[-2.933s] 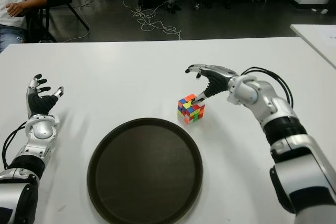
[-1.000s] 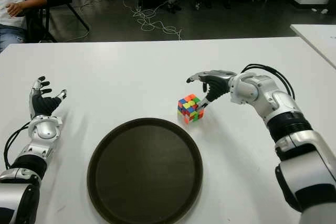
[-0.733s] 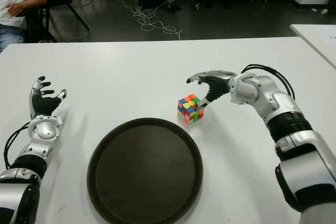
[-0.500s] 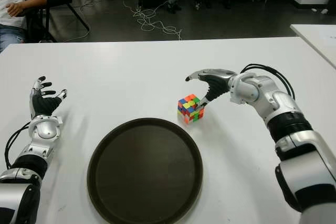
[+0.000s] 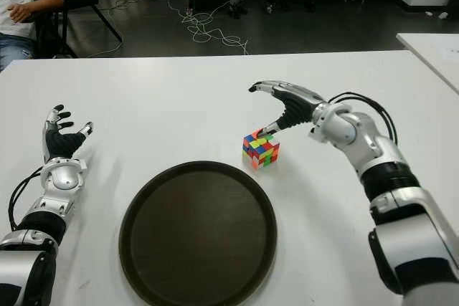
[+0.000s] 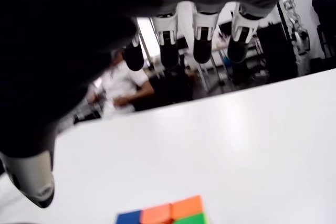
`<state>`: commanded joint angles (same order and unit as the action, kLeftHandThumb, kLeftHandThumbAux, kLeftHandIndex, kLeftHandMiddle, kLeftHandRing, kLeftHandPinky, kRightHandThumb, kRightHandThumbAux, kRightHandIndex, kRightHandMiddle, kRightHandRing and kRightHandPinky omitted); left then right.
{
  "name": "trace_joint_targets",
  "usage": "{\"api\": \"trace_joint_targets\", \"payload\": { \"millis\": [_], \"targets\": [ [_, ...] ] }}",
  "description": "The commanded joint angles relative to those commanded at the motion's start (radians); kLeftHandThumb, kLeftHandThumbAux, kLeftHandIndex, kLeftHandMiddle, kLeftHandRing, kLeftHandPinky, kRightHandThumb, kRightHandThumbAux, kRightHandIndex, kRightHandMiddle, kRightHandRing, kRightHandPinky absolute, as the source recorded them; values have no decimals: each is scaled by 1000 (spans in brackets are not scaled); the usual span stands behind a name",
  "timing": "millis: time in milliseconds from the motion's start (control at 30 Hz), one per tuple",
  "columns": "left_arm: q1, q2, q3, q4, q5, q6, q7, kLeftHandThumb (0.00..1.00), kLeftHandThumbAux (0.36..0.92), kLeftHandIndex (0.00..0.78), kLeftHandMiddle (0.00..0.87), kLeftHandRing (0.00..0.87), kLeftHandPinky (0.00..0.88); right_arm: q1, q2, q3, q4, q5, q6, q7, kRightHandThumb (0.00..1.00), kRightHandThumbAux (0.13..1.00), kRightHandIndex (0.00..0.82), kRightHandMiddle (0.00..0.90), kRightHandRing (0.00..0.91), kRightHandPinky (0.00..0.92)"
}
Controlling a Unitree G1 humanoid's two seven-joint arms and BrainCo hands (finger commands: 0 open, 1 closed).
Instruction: Pick up the Rubik's Cube and put it in the plate
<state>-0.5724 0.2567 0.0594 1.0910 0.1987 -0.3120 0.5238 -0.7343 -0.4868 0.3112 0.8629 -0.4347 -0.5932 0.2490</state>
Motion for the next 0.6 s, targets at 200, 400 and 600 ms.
{"api": "trace_joint_targets", "payload": {
  "millis": [200,400,600],
  "targets": [
    [0,0,2,0,-1,-3,-2,99,790,128,224,277,373,0,7,0,7,-4,-5,-5,0,642,0,0,0,0],
    [0,1,3,3,-2,2,-3,92,779,125,203,245,332,-5,-5,28,-3,-62,3,-32,0,614,0,0,0,7],
    [-3,0,3,5,-2,7,-4,61,783,122,220,268,360,4,-4,40,-24,-90,10,-40,0,581,0,0,1,16]
  ]
}}
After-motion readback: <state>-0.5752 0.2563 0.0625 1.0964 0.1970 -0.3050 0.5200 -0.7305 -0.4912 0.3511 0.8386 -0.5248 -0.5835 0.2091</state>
